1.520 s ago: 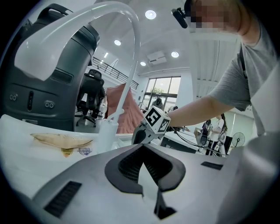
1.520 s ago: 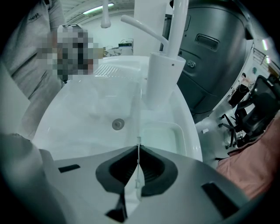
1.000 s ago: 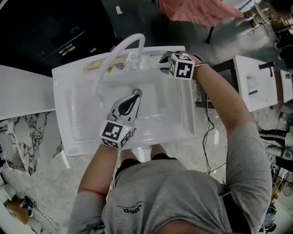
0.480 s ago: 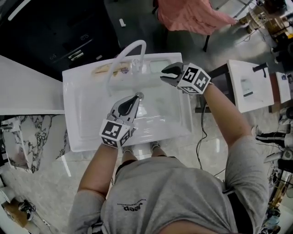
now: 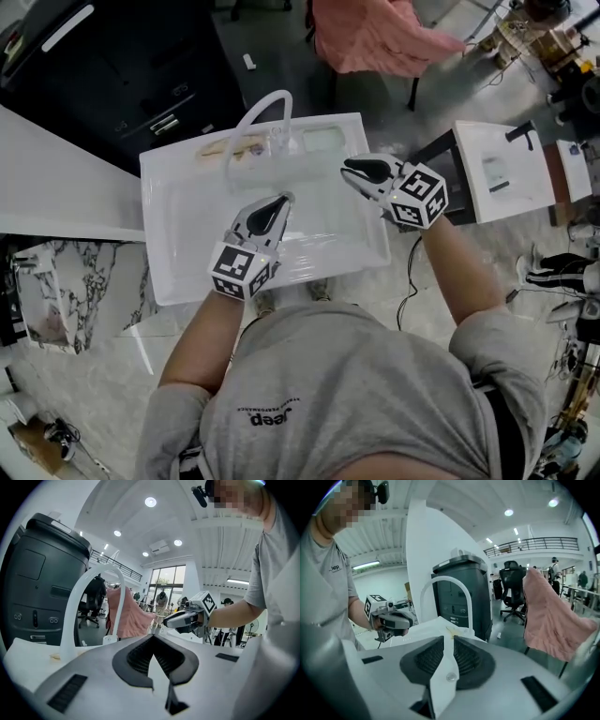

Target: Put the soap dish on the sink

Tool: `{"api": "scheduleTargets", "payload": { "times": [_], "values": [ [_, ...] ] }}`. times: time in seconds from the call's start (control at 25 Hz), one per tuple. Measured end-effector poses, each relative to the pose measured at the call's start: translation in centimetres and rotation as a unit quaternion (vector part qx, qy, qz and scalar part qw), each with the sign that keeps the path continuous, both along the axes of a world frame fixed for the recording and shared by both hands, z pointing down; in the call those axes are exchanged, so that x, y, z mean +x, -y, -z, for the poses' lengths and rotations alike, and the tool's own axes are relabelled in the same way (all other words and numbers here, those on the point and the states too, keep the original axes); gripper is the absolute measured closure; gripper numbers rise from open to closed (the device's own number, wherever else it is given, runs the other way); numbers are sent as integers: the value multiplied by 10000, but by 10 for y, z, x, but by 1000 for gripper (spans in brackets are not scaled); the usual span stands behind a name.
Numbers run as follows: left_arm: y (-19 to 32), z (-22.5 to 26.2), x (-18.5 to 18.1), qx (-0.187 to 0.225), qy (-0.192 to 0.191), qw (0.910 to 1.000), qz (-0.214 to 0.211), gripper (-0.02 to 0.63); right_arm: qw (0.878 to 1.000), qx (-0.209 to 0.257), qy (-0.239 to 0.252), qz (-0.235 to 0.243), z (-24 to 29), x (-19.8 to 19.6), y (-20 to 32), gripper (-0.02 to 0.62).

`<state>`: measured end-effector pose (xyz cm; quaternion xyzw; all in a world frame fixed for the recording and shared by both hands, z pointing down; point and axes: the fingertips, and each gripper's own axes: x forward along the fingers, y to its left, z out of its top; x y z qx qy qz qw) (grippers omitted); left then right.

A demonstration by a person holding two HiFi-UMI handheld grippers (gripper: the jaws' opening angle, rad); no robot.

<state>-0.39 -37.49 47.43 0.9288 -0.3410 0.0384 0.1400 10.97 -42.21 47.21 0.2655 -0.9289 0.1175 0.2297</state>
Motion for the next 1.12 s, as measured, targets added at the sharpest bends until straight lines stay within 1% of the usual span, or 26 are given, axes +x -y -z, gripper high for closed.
{"api": "scheduleTargets", "payload": {
  "times": [0.2,0.36,0.56,0.72,0.92,1.12],
  "values": [
    [-9,8,7,16,31,10000,-83,592,9987,-9,436,-275,11,1,-23,484],
    [-13,12,4,-17,-3,10000,7,592,9974,-50,623,-354,11,-7,-42,495],
    [-17,18,-5,28,18,9999,102,592,9948,86,835,-584,18,-12,-54,533],
    [-19,23,-12,34,28,9998,184,592,9937,228,879,-660,20,-14,-61,541],
    [-18,36,-14,158,4,9997,211,592,9915,226,998,-797,25,-13,-65,541],
    [-16,44,-15,224,-41,9995,230,592,9905,334,1060,-809,36,-13,-63,541]
  ]
}}
